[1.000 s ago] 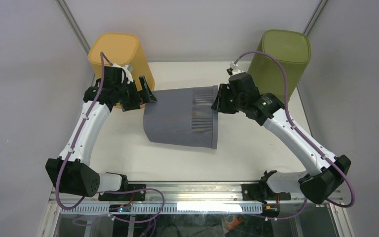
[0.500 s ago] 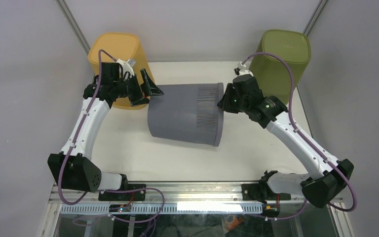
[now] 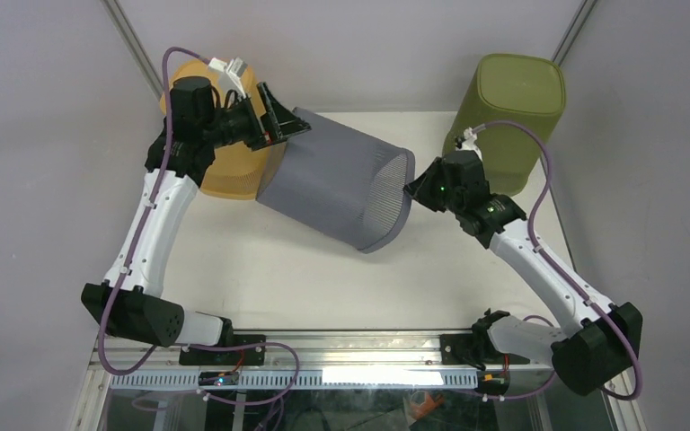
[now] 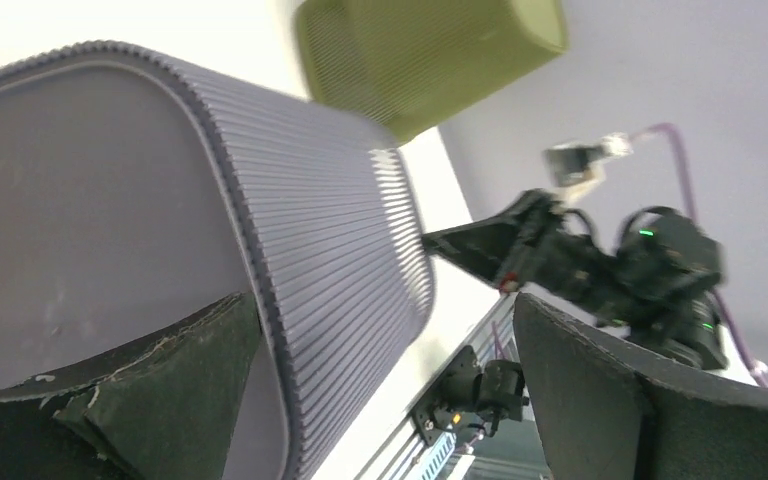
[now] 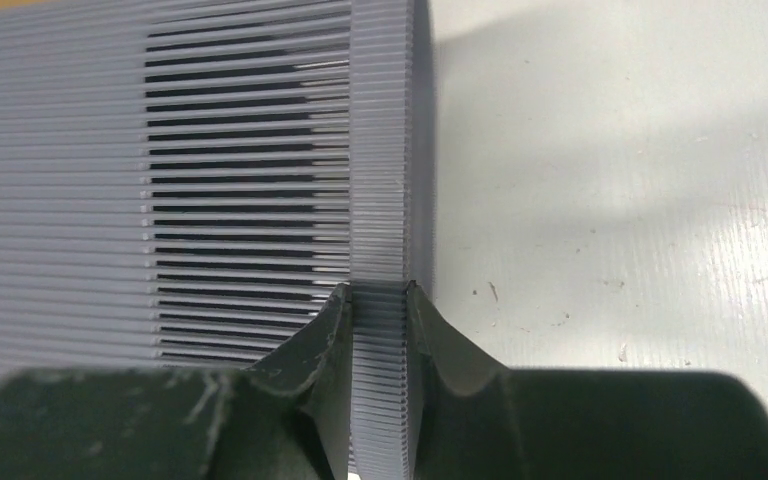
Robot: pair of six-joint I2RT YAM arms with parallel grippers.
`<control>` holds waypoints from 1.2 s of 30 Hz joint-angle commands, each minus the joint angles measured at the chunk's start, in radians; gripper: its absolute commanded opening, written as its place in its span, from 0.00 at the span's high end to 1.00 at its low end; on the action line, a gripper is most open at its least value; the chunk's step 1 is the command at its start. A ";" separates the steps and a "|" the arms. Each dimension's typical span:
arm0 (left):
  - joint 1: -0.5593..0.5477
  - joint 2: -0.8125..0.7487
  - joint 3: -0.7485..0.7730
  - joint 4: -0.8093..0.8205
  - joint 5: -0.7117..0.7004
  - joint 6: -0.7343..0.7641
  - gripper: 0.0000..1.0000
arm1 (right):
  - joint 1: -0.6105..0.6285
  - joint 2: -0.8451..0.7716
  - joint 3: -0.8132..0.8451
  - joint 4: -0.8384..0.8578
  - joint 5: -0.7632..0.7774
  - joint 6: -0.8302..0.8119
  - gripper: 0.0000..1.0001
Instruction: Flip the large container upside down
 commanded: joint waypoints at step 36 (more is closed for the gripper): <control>-0.256 -0.203 -0.009 0.129 -0.116 0.195 0.01 | 0.395 -0.013 -0.064 0.479 -0.398 -0.205 0.54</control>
